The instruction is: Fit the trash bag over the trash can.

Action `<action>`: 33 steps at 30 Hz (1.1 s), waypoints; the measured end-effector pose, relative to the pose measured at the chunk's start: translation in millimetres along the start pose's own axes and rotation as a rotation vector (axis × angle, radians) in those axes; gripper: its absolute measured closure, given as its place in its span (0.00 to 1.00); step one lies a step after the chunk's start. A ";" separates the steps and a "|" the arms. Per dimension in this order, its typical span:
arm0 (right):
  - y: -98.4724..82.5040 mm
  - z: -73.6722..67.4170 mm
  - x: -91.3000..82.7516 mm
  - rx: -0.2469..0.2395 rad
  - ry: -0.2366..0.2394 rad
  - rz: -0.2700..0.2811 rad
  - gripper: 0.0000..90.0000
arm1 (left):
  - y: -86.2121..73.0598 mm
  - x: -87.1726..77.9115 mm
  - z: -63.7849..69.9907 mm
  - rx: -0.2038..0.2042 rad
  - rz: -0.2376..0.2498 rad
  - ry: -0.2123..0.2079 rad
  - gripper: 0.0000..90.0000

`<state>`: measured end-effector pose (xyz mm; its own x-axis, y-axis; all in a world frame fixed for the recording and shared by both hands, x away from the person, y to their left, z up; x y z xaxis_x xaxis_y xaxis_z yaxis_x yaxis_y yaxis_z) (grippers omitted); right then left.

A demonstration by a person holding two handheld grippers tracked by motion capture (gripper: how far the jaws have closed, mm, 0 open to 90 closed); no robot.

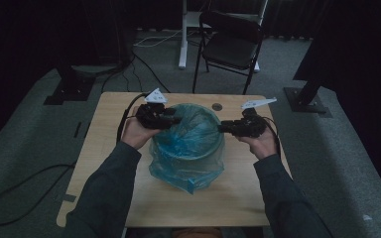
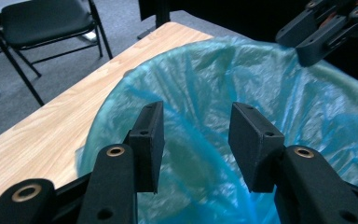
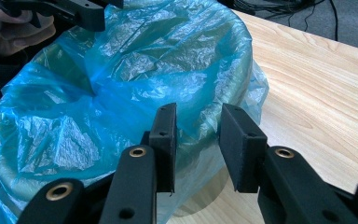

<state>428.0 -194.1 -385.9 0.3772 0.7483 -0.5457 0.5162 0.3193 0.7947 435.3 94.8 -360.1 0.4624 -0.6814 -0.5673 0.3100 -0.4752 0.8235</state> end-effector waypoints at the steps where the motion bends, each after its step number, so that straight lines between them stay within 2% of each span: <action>1: 0.1 -0.1 0.0 -0.001 -0.001 -0.001 0.74 | 2.1 0.5 1.0 0.010 -0.002 -0.005 0.62; 5: -0.2 -0.5 -0.1 -0.002 -0.001 0.001 0.74 | 8.7 4.0 4.1 0.032 -0.008 -0.017 0.62; 11: -0.8 -0.2 -0.6 0.002 0.005 0.003 0.74 | 18.7 10.6 6.2 0.044 -0.008 -0.060 0.62; 15: -1.3 -0.3 -1.0 0.007 0.009 0.005 0.74 | 22.1 19.1 8.4 0.063 -0.040 -0.083 0.62; 16: -1.3 -0.3 -1.0 0.007 0.009 0.005 0.74 | 22.1 19.1 8.4 0.063 -0.040 -0.083 0.62; 19: -1.3 0.1 -1.2 0.005 0.014 0.002 0.74 | 21.4 25.6 11.8 0.096 -0.083 -0.082 0.62; 24: -1.3 0.2 -1.2 0.004 0.014 0.003 0.74 | 23.0 31.2 13.5 0.100 -0.090 -0.090 0.62; 33: -2.2 1.0 -1.0 0.007 0.021 0.014 0.74 | 30.3 47.5 22.6 0.144 -0.120 -0.101 0.61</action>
<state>427.2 -196.2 -387.4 0.3680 0.7647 -0.5290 0.5164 0.3050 0.8002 447.9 35.4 -362.4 0.3414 -0.6642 -0.6650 0.2322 -0.6260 0.7445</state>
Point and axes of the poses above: each handheld gripper's, and its own axes: x roughly forward along the jaws, y roughly out of its top, z roughly to its right, the point moved 3 cm from there along x, roughly forward along the jaws
